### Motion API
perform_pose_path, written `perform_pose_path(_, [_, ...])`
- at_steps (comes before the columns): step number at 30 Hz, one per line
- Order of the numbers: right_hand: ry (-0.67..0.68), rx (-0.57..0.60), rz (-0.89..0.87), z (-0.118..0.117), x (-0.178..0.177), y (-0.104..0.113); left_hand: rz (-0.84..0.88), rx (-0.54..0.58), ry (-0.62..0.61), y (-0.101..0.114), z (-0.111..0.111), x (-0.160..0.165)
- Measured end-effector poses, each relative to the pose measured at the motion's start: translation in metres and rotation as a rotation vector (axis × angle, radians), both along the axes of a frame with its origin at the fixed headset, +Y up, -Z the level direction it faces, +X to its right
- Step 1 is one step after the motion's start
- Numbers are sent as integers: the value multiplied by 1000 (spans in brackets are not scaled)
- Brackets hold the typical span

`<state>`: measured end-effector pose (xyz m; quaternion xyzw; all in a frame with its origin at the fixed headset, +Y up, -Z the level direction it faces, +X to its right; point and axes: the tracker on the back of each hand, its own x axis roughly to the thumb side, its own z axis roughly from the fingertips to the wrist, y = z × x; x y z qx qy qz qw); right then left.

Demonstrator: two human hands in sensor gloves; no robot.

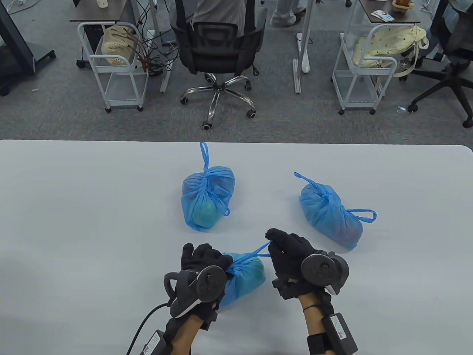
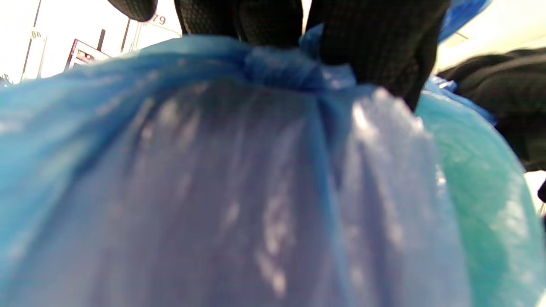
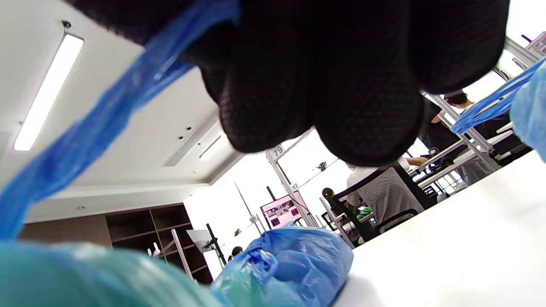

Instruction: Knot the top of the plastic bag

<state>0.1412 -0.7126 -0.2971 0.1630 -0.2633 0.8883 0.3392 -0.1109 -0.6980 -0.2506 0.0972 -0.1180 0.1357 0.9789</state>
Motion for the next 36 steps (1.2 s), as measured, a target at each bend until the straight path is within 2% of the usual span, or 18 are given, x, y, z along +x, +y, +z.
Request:
perform_pose_path(3, [-11, 51, 96, 3, -4, 4, 30, 42, 29, 5, 1, -6])
perform_pose_path(7, [26, 60, 78, 5, -12, 6, 109, 81, 81, 10, -1, -22])
perform_pose_path(12, [47, 128, 208, 9, -25, 10, 196, 160, 105, 19, 0, -43])
perform_pose_path(15, [66, 137, 190, 11, -30, 12, 277, 201, 105, 29, 5, -50])
perform_pose_path(18, [75, 151, 168, 12, -32, 12, 275, 261, 112, 39, 11, -55])
perform_pose_path(22, [42, 176, 241, 13, -29, 8, 321, 325, 147, 46, 15, -69])
perform_pose_path(25, [11, 157, 266, 10, -22, 3, 422, 336, 176, 48, 15, -88])
perform_pose_path(36, [3, 150, 262, 9, -20, 2, 545, 410, 318, 52, 21, -137])
